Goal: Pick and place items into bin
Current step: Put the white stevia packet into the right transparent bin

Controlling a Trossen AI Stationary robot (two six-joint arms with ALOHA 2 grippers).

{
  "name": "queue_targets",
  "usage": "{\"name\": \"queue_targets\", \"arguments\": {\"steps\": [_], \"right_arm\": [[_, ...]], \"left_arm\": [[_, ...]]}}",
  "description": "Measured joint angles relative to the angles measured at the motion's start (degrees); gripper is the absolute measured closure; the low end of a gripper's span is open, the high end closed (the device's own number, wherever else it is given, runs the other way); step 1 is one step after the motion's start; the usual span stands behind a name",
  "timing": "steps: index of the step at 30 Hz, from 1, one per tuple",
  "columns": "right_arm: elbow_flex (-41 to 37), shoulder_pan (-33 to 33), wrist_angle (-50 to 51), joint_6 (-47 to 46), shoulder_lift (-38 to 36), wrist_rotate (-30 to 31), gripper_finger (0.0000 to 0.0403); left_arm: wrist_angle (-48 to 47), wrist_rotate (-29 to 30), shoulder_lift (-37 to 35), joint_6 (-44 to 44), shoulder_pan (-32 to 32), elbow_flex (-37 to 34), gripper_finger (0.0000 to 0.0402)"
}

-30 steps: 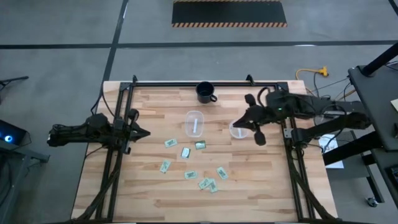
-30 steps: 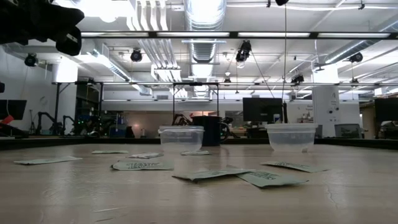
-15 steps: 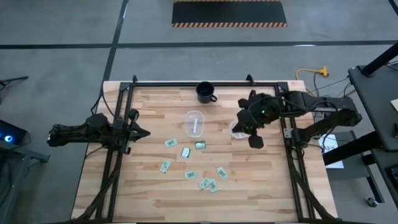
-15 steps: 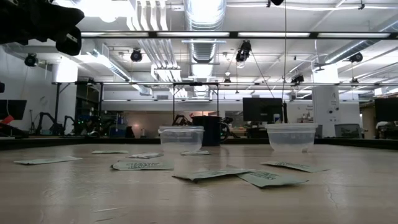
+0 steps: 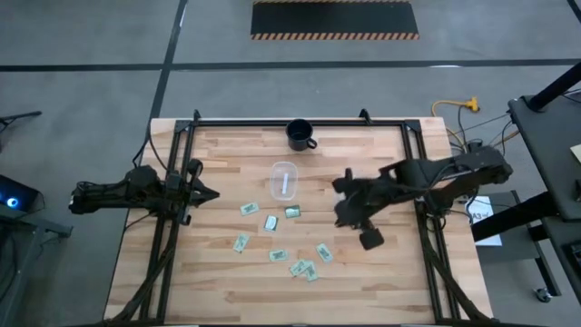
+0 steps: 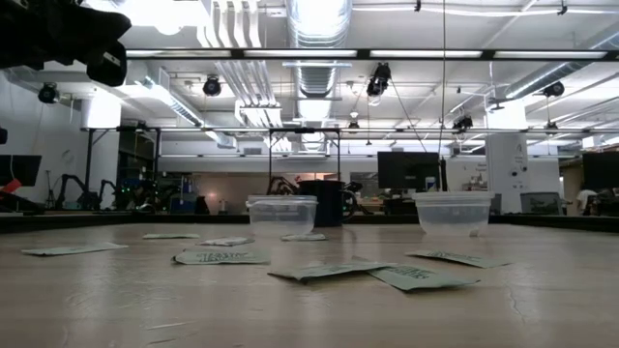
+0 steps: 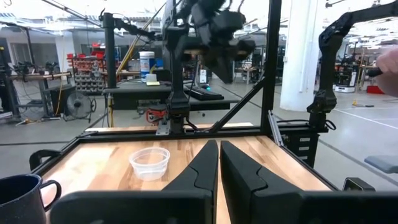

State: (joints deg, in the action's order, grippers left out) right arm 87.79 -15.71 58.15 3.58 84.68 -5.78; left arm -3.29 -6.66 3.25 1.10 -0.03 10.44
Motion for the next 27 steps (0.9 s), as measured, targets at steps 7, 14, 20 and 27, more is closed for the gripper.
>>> {"name": "queue_targets", "arguments": {"steps": [7, 14, 20, 27], "right_arm": [[0.00, -2.24, -0.02, 0.12, 6.22, -0.04, 0.0385], [0.00, -3.30, 0.02, -2.17, 11.69, -0.08, 0.0385], [0.00, -5.11, 0.02, -0.58, 14.85, -0.08, 0.0385], [-0.02, -6.19, 0.15, 0.05, 17.21, 2.68, 0.0385]], "left_arm": [[0.04, 0.00, 0.02, 0.00, 0.00, 0.00, 0.0401], [0.04, 0.01, 0.00, 0.00, 0.01, 0.00, 0.0401], [0.04, 0.01, 0.02, 0.00, 0.02, 0.00, 0.0401], [0.03, 0.00, 0.02, 0.01, 0.01, 0.00, 0.0401]]}}
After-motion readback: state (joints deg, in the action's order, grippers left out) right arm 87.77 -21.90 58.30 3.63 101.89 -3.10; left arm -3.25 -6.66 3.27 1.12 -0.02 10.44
